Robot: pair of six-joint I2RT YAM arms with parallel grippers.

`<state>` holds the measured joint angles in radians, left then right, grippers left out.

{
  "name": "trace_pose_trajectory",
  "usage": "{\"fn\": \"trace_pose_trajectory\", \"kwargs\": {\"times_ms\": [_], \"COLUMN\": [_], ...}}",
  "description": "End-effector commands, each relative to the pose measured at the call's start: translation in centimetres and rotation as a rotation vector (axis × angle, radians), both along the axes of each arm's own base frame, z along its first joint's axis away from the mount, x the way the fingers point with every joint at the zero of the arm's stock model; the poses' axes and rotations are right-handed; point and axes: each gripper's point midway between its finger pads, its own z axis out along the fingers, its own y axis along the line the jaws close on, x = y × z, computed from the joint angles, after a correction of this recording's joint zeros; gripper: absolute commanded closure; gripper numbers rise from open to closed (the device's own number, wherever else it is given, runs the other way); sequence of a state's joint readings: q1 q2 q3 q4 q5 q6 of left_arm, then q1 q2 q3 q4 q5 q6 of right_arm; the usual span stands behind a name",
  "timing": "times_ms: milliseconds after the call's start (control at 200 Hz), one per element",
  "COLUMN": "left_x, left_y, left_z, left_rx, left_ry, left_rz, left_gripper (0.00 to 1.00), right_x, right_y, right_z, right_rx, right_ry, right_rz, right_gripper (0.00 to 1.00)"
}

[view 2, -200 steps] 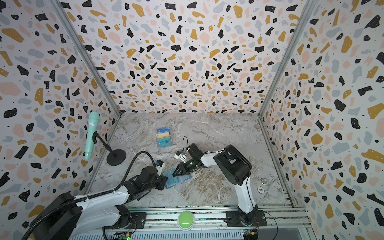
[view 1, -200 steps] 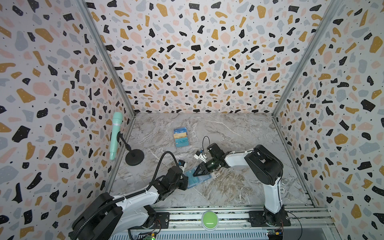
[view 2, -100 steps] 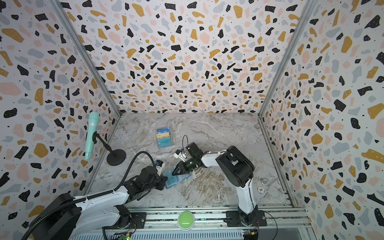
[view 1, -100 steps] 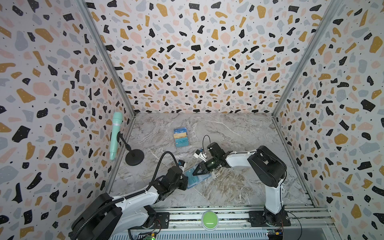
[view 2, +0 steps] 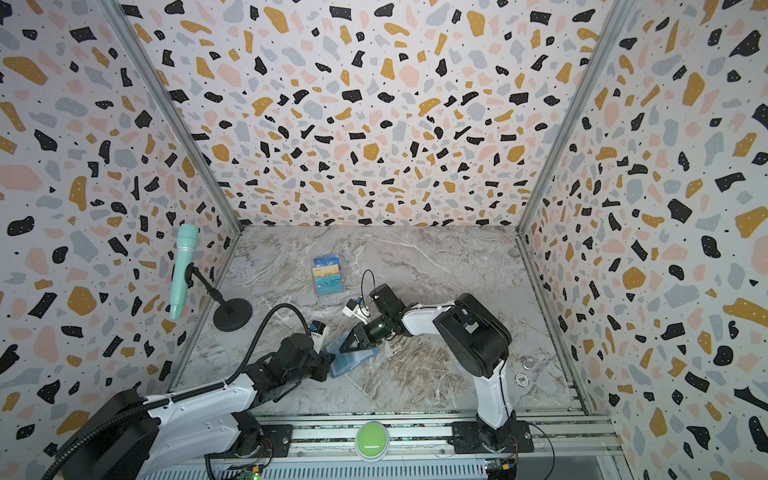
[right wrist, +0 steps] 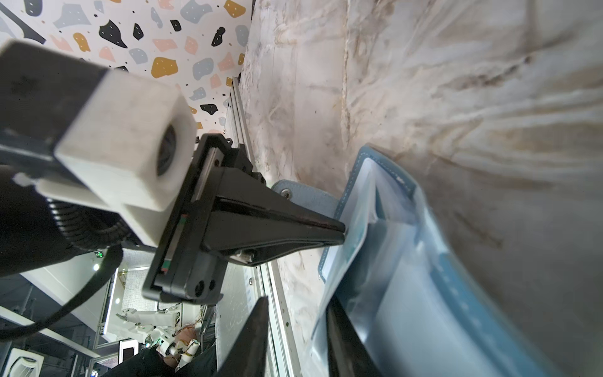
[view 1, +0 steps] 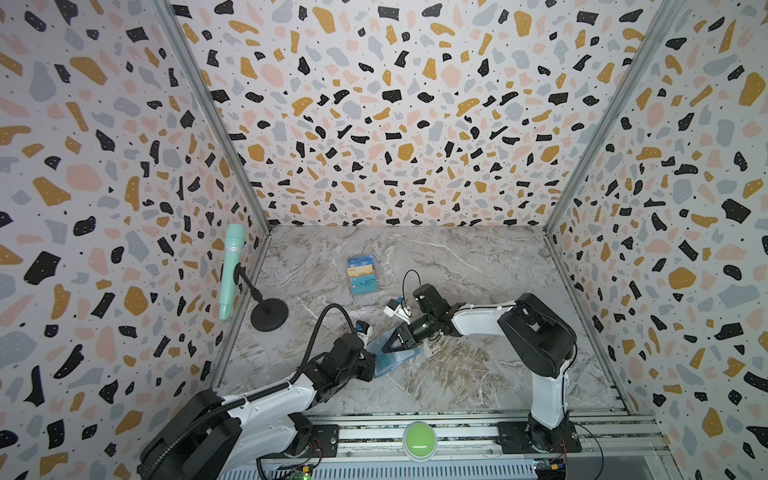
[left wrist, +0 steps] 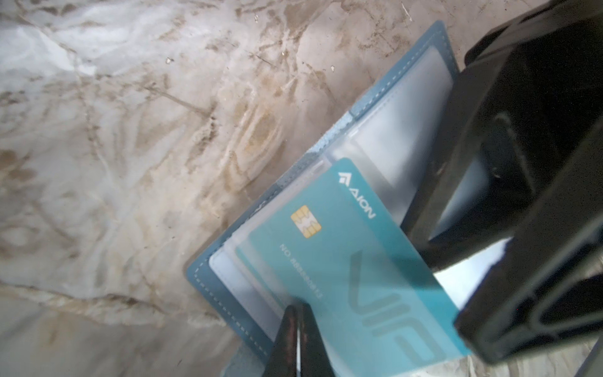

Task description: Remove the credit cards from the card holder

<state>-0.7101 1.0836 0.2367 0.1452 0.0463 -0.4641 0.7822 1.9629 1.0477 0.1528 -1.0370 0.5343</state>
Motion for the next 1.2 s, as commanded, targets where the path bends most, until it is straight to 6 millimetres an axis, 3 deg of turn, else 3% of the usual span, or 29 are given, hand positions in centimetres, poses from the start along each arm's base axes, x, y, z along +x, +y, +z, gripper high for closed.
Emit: {"fn": "trace_pose_trajectory", "kwargs": {"times_ms": [0,340,481,676,1196], "left_x": [-0.9,-0.9,-0.9,-0.9,-0.8], "left_y": [-0.1,-0.1,0.1,0.2,0.4], "left_z": [-0.7,-0.6,-0.6,-0.6,-0.9], "left_rx": [-0.005,-0.009,-0.007,-0.005,0.012], "left_ry": [0.028,0.022,0.019,0.020,0.030], "left_rz": [-0.025,-0.023,-0.018,-0.009,-0.003], "left_gripper": [0.92,0.92,0.92,0.92,0.92], "right_x": [-1.2,-0.6,-0.3,0.2,0.7], "right_y": [1.0,1.5,1.3,0.4,-1.0], "right_z": [-0.6,-2.3,-2.8,-1.7,0.1], "right_rx": [-0.032,-0.076,-0.085,-0.030,0.056], "right_ry": [-0.007,0.004,0.016,0.046,0.077], "right_rz": [0.053,0.037,0.019,-0.008,-0.011], "right_gripper": [0.69,0.72,0.80,0.85,0.85]}}
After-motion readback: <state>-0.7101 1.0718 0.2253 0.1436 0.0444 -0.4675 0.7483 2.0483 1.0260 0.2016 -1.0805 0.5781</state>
